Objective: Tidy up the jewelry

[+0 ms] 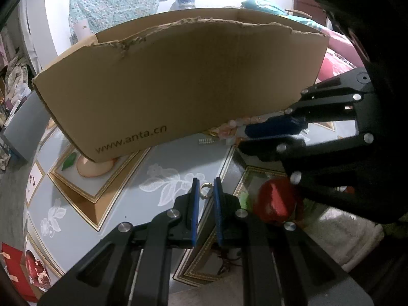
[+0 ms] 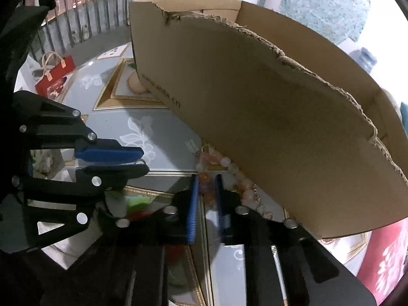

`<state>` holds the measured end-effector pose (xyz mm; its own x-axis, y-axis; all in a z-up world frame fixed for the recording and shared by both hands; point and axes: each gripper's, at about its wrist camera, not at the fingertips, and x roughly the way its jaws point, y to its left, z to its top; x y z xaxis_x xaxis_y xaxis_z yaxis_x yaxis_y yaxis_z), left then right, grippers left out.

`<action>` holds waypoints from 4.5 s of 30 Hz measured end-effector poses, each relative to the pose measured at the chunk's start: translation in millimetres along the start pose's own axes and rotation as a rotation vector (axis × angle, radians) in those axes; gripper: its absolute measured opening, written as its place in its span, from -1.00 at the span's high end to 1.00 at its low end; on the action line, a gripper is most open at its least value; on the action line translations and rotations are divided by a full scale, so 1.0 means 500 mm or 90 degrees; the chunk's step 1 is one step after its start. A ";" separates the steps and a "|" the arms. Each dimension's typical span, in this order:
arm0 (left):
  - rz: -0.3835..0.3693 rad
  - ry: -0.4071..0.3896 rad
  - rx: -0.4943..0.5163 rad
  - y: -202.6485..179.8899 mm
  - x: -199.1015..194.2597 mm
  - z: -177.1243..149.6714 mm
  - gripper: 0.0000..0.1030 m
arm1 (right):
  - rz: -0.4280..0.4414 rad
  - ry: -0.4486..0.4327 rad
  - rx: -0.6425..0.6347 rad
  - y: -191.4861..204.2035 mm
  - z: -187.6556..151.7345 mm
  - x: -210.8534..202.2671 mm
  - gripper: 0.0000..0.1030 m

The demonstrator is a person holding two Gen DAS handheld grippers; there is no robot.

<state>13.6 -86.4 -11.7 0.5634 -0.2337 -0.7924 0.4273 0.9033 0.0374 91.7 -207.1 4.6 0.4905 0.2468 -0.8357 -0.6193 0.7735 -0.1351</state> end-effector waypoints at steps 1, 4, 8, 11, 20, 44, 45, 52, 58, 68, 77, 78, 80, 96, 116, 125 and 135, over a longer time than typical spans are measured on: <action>-0.002 -0.002 -0.001 0.000 0.000 -0.001 0.80 | -0.004 0.000 0.004 -0.004 0.002 -0.001 0.86; -0.006 -0.007 -0.003 0.001 -0.001 -0.005 0.80 | -0.006 -0.014 0.024 -0.014 0.009 -0.017 0.87; -0.008 -0.014 -0.007 0.002 -0.002 -0.011 0.80 | 0.001 -0.040 0.050 -0.042 0.026 -0.055 0.87; -0.010 -0.020 -0.012 0.006 -0.008 -0.018 0.80 | 0.019 -0.056 0.056 -0.048 0.047 -0.074 0.87; -0.057 -0.028 -0.084 0.048 -0.009 -0.033 0.80 | 0.118 -0.096 0.014 -0.005 0.119 -0.060 0.87; -0.061 -0.028 -0.106 0.065 -0.014 -0.031 0.80 | 0.255 -0.099 0.282 -0.152 0.038 -0.074 0.87; -0.059 -0.026 -0.103 0.064 -0.012 -0.029 0.80 | 0.259 -0.101 0.289 -0.156 0.039 -0.071 0.88; -0.045 -0.017 -0.091 0.043 -0.002 -0.017 0.80 | 0.270 -0.122 0.315 -0.182 0.054 -0.044 0.89; -0.041 -0.013 -0.079 0.021 0.013 -0.004 0.80 | 0.251 -0.134 0.320 -0.191 0.033 -0.067 0.60; -0.041 -0.005 -0.032 -0.001 0.026 0.021 0.78 | 0.046 -0.070 0.368 -0.217 -0.092 -0.115 -0.23; -0.027 0.018 -0.033 -0.003 0.020 0.019 0.14 | -0.026 0.027 0.316 -0.153 -0.152 -0.084 -0.56; -0.025 0.019 -0.032 -0.003 0.017 0.017 0.13 | -0.037 0.039 0.302 -0.143 -0.152 -0.077 -0.56; -0.019 0.022 -0.028 -0.002 0.011 0.012 0.08 | -0.059 0.052 0.277 -0.131 -0.155 -0.069 -0.58; 0.031 0.074 -0.023 -0.008 0.037 0.032 -0.53 | -0.070 0.062 0.267 -0.153 -0.156 -0.042 -0.84; 0.030 0.110 -0.032 -0.036 0.068 0.055 -0.92 | -0.052 0.058 0.224 -0.153 -0.160 -0.039 -0.85; 0.041 0.131 -0.048 -0.053 0.082 0.087 -0.92 | -0.043 0.059 0.201 -0.149 -0.165 -0.041 -0.85; 0.037 0.147 -0.052 -0.047 0.093 0.107 -0.92 | -0.036 0.063 0.192 -0.147 -0.167 -0.043 -0.85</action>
<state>67.7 -137.9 -16.8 0.4050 -0.1002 -0.9088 0.3349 0.9412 0.0455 75.1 -318.0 -11.9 0.4487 0.1517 -0.8807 -0.3762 0.9260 -0.0322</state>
